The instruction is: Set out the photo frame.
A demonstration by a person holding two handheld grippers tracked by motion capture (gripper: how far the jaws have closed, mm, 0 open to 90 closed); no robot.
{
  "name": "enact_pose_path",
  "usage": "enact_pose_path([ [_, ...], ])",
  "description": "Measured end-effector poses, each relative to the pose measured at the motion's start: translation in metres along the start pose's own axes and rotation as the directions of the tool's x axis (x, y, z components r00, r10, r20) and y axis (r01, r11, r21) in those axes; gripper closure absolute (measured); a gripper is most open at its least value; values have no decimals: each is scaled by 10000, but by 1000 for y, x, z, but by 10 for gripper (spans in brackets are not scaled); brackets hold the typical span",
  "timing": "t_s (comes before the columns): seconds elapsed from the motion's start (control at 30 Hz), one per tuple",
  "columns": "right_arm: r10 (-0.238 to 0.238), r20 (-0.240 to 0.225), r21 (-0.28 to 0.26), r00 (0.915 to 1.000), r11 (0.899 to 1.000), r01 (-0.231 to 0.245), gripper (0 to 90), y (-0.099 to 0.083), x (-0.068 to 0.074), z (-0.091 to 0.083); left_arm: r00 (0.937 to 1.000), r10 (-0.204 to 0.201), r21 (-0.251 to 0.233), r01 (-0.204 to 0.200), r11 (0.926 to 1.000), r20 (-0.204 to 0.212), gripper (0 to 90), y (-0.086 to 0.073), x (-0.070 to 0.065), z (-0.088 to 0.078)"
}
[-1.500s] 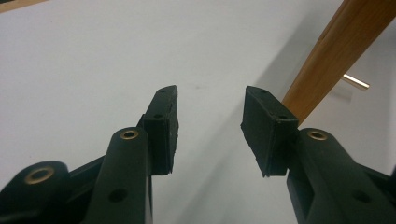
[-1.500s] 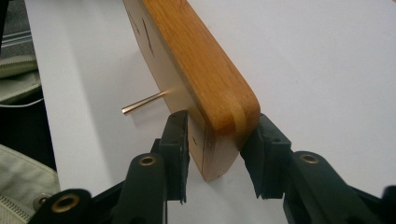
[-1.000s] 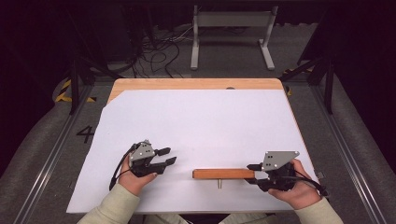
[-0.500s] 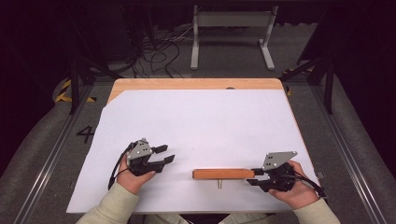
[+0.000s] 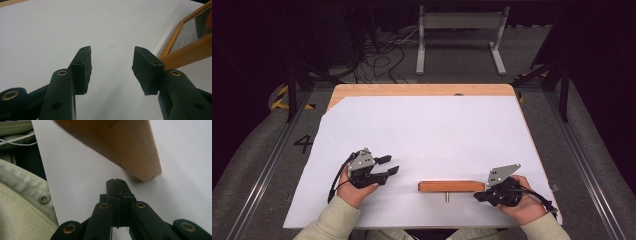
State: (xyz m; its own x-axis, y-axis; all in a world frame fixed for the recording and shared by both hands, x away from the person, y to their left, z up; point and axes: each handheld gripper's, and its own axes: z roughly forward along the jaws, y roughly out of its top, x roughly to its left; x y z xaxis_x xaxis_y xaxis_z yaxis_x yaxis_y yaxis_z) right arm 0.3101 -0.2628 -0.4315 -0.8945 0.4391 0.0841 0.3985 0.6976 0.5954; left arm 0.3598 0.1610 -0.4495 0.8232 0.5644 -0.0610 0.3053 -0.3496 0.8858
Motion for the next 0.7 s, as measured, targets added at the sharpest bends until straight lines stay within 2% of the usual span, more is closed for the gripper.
enact_pose_path([
  [0.17, 198, -32, -255, 9998, 9995, -199, 900, -1, -3, 3, 10000, 3, 2, -3, 10000, -15, 501, 0, 0, 0],
  [0.23, 491, 12, -698, 9988, 9964, -489, 900, -1, -5, 2, 10000, -18, -3, 18, 10000, -14, 501, 0, 0, 0],
  [0.43, 887, 156, -863, 9959, 9925, -870, 900, -1, -10, 4, 10000, -19, -3, 19, 10000, -15, 501, 0, 0, 0],
  [0.47, 1055, 296, -928, 9940, 9904, -1024, 900, 1, -12, 5, 10000, -18, -5, 18, 10000, -29, 501, 0, 0, -1],
  [0.7, 1535, 493, -1143, 9869, 9825, -1471, 900, 9, -22, 11, 10000, -43, 8, 43, 10000, -88, 502, 0, 1, -2],
])
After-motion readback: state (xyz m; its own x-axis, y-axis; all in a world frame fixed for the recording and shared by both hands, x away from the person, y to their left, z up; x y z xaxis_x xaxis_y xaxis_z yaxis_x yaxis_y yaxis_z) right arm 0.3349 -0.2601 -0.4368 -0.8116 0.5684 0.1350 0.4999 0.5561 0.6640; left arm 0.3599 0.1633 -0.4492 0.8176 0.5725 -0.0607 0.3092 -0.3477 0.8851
